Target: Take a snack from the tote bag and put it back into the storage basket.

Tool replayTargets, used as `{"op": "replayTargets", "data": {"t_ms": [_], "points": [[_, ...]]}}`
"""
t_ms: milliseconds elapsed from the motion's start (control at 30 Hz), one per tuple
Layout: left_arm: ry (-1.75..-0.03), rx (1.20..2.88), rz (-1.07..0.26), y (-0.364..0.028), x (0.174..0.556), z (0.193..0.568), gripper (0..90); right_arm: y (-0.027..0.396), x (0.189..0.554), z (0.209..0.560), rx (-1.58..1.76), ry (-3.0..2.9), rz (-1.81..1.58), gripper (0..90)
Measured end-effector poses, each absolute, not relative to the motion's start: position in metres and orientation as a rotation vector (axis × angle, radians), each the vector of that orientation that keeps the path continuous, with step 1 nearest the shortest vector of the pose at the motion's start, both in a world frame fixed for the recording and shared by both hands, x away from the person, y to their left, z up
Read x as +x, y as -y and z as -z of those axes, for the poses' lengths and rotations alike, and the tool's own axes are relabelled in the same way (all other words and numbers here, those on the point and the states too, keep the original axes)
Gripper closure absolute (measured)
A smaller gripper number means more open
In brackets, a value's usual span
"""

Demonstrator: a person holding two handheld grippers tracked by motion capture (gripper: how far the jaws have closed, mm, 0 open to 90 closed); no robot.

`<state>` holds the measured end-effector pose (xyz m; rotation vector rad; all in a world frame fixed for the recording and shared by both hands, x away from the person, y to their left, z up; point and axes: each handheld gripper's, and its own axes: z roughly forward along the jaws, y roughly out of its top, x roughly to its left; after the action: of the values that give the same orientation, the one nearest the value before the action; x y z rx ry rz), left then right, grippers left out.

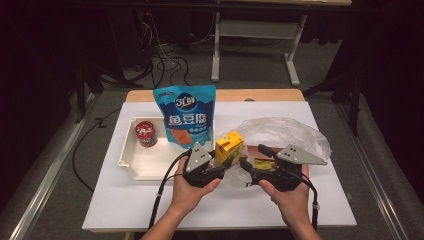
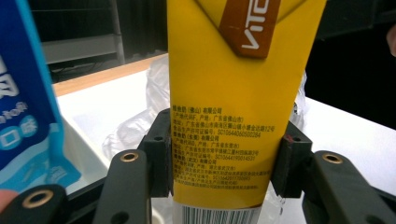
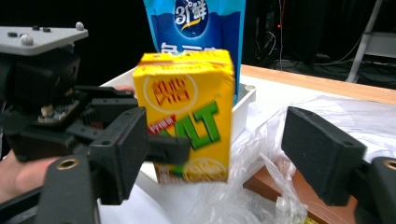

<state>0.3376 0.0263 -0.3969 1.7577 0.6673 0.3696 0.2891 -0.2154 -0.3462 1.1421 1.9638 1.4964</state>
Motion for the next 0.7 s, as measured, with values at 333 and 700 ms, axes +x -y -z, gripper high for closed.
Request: {"op": "replayTargets", "data": {"t_ms": [333,700], "points": [[-0.692,1.738,-0.364,-0.049,0.341,0.398,51.4,0.231,0.285,0.365,1.143,-1.989,-1.493,35.5],[-0.724,1.726,-0.370,-0.068,0.345,0.400,51.4,0.236,0.283,0.371,1.096,-2.026,-1.472,18.0]]}}
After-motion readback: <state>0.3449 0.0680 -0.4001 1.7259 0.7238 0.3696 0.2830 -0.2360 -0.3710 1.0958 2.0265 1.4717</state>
